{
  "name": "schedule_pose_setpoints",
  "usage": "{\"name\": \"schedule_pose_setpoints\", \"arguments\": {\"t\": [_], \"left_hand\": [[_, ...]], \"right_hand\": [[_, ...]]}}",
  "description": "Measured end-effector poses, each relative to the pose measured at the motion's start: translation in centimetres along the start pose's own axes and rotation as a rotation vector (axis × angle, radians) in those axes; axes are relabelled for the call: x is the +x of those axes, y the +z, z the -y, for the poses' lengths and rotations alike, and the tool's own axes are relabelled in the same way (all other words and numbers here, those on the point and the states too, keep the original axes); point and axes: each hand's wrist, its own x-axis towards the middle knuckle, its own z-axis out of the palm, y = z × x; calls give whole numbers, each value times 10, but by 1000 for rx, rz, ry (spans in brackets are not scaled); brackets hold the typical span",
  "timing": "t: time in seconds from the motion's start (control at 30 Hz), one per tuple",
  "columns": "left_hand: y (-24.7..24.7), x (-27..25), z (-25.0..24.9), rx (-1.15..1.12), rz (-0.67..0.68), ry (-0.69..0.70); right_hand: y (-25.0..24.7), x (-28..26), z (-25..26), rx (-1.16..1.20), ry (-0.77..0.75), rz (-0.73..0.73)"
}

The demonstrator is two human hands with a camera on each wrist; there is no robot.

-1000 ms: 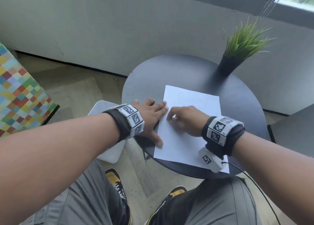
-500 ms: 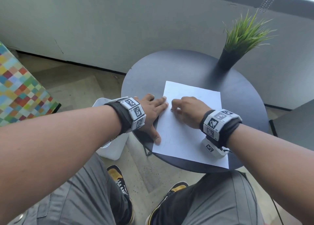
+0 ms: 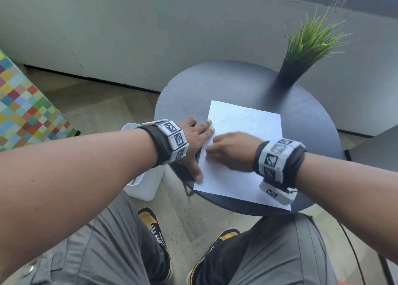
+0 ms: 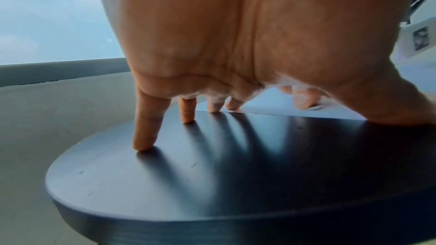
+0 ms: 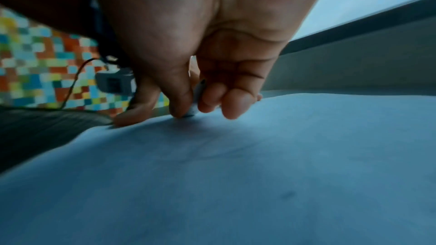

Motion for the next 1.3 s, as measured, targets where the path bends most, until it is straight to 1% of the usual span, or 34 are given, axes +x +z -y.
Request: {"name": "schedule_pose_setpoints", "arguments": {"t": [0.07, 0.1, 0.13, 0.17, 0.23, 0.27, 0.3, 0.33, 0.4, 0.43, 0.47, 0.5, 0.6, 0.63, 0.67, 0.7, 0.73, 0.8, 0.83, 0.9, 0.97, 1.03, 1.07, 1.1, 1.13, 1.23, 1.27, 1.3], "left_hand": [[-1, 0, -1, 4, -10, 7], [-1, -1, -1, 4, -13, 6], [-1, -1, -1, 2, -13, 4], [-1, -1, -2, 3, -10, 0], [0, -1, -3, 20, 0, -5], [-1, 0, -3, 27, 3, -5], [-1, 0, -3, 28, 3, -6], [-1, 0, -3, 24, 2, -6], [-1, 1, -2, 16, -3, -3], [0, 1, -2, 13, -4, -2], [0, 2, -1, 12, -4, -2], [1, 2, -1, 13, -4, -2], [2, 2, -2, 29, 5, -2], [2, 2, -2, 31, 5, -2], [1, 2, -2, 31, 2, 0], [0, 2, -2, 26, -1, 4], [0, 2, -2, 15, -5, 12], [1, 0, -1, -4, -18, 25], [2, -1, -1, -10, -25, 25], [5, -3, 0, -19, -35, 23], [6, -4, 0, -18, -30, 23], [6, -4, -2, -3, -9, 18], [5, -3, -3, 2, 2, 14], [5, -3, -3, 1, 14, 12], [4, -2, -4, -3, 28, 9], [3, 1, -3, -19, 53, 7], [4, 2, -3, -20, 57, 6], [4, 3, -3, -19, 61, 5]], "right_hand": [[-6, 5, -24, -9, 145, -101], [-6, 6, -30, -21, 196, -127], [-4, 6, -28, -41, 192, -135], [-3, 5, -19, -44, 155, -116], [1, -1, 13, -9, 1, -10], [3, -5, 19, 2, -50, 29], [1, -5, 17, 5, -36, 40], [-1, -2, 7, -5, 9, 5], [-3, 4, -18, -20, 189, -93], [-2, 4, -25, -28, 257, -111], [0, 4, -22, -50, 263, -108], [-1, 3, -11, -78, 226, -74], [0, -9, 33, -28, 0, 77], [-2, -11, 34, -27, -21, 99], [-3, -10, 27, -41, -3, 78], [-3, -6, 16, -51, 56, 35], [-3, -2, 3, -44, 141, -7], [-4, 2, -17, -35, 309, -46], [-4, 3, -20, -49, 337, -54], [-2, 1, -9, -72, 316, -47], [-1, -7, 13, -49, 184, 15], [2, -19, 34, -27, 6, 73], [3, -23, 38, -25, -53, 79], [2, -25, 36, -31, -80, 69], [2, -24, 30, -42, -66, 49], [1, -16, 8, -18, 140, -78], [4, -14, 5, -8, 191, -95], [6, -14, 9, -3, 198, -85]]}}
